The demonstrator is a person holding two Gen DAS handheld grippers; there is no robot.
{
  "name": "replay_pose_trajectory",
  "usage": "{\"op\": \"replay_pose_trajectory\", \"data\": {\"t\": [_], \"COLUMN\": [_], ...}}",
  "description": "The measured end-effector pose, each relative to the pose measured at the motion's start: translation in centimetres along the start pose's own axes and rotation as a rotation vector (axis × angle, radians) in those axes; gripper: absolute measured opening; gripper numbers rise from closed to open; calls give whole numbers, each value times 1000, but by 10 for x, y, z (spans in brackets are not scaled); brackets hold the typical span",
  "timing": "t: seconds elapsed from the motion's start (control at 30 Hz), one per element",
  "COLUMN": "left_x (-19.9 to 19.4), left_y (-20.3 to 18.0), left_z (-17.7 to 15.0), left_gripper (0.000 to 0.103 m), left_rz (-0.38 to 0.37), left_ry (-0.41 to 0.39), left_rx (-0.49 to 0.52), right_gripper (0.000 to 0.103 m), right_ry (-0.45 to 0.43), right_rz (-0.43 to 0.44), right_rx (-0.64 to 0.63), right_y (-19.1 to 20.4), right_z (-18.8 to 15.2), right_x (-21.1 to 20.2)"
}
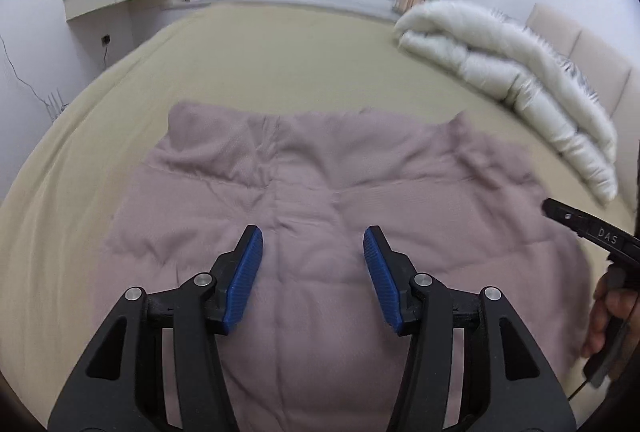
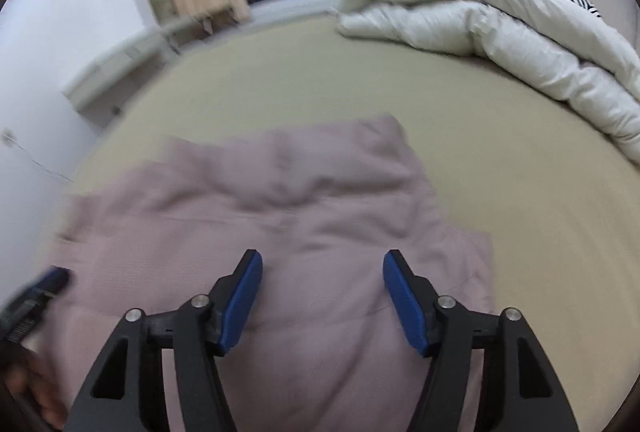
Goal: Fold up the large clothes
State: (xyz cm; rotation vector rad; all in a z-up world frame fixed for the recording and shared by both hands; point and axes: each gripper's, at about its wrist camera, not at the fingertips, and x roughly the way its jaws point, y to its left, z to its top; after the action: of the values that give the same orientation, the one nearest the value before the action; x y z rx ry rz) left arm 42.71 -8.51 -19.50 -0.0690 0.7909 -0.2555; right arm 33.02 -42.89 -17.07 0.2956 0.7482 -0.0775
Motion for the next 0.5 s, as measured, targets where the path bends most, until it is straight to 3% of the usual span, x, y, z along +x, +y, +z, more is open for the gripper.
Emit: {"op": "replay_pose_trajectory", "data": {"t": [0.1, 0.2, 0.27, 0.4, 0.5], "left_x": [-19, 11, 20, 40, 54], "left_y": [-24, -41, -39, -37, -41], "left_z": [-16, -35, -39, -39, -42], "left_gripper": [51, 52, 52, 51, 51], "left_rz": [-21, 11, 10, 10, 27], "left_ry": [-13, 64, 73, 95, 100], "left_rx": [52, 106, 103, 100, 105], "right_gripper": [67, 67, 68, 72, 72], "right_ry": [-45, 50, 105, 53, 30], "right_rz": [76, 39, 12, -40, -48], "right_rx": [-76, -210, -204, -307, -298], "right_y": [37, 71, 70, 74, 71], "right_z": [-10, -35, -50, -70, -77], "right_x": [-37, -25, -8, 5, 10]}}
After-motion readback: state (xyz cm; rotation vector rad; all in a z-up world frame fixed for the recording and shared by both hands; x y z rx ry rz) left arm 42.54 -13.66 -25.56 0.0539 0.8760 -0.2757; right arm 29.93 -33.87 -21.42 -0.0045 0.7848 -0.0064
